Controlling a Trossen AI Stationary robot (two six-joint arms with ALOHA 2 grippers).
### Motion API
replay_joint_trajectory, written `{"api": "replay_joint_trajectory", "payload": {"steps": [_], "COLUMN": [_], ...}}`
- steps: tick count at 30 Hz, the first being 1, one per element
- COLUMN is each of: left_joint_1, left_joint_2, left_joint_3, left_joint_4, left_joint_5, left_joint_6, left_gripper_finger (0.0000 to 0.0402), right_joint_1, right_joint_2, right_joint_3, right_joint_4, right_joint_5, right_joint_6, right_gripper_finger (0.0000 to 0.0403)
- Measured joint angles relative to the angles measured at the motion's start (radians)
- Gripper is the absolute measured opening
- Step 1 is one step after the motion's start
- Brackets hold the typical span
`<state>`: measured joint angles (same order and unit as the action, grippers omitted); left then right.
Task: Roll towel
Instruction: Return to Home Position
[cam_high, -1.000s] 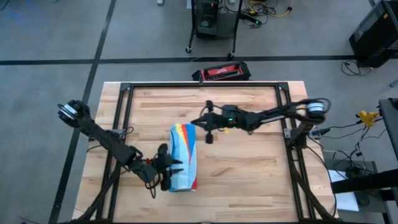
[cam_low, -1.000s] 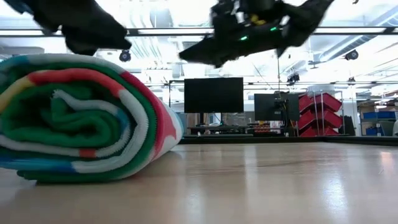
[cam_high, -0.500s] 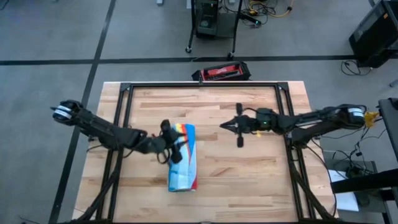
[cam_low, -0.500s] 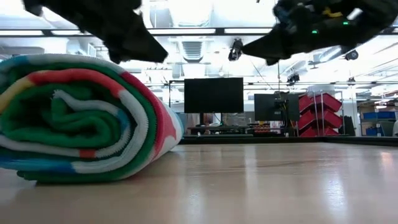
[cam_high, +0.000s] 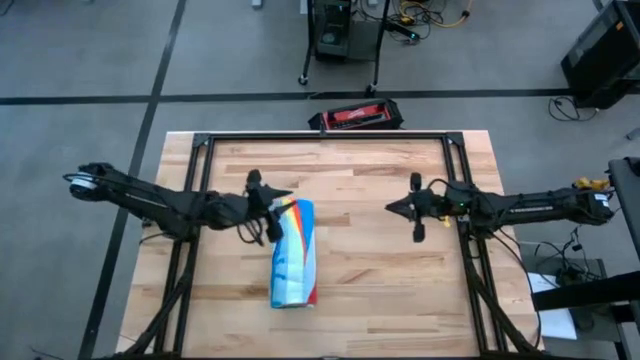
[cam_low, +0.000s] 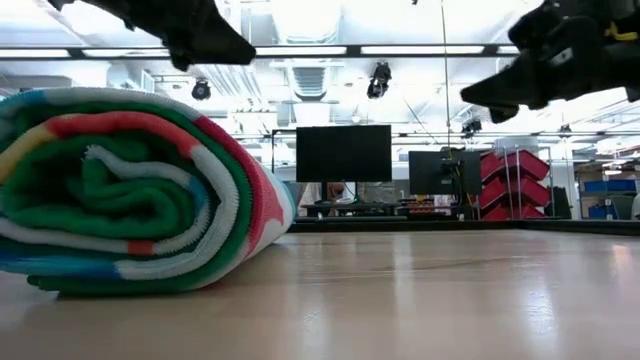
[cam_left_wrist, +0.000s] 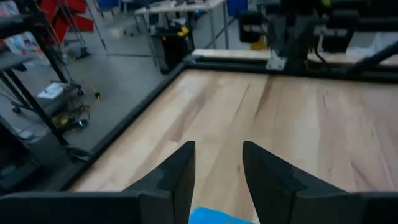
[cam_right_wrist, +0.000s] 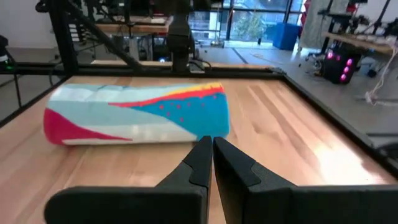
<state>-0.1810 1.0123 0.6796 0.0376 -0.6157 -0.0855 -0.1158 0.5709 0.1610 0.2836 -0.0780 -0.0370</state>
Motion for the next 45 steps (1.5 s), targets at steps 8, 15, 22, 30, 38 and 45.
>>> {"api": "replay_joint_trajectory", "payload": {"steps": [8,15,22,30,38,45], "left_joint_1": [0.073,0.175,0.197,0.196,0.186,0.184], "left_joint_2": [-0.200,-0.403,-0.699,-0.975,-1.012,-1.012], "left_joint_3": [-0.161,-0.338,-0.462,-0.532,-0.572,-0.607], "left_joint_4": [-0.003,0.025,-0.034,-0.192,-0.178,-0.131], "left_joint_5": [0.032,0.207,0.208,0.216,0.294,0.316], "left_joint_6": [-0.006,0.022,0.015,-0.078,-0.070,-0.055], "left_gripper_finger": [0.0119,0.0119,0.0119,0.0119,0.0119,0.0119], "right_joint_1": [0.000,0.007,0.041,0.041,0.042,0.051], "right_joint_2": [-0.199,-0.343,-0.468,-0.570,-0.571,-0.568], "right_joint_3": [-0.002,0.002,0.000,0.000,-0.037,-0.149], "right_joint_4": [-0.198,-0.358,-0.419,-0.466,-0.397,-0.256], "right_joint_5": [0.000,-0.014,-0.030,-0.026,-0.023,-0.008], "right_joint_6": [0.027,0.070,0.045,0.043,0.065,0.078], "right_gripper_finger": [0.0002,0.0002,0.0002,0.0002,0.0002,0.0002]}}
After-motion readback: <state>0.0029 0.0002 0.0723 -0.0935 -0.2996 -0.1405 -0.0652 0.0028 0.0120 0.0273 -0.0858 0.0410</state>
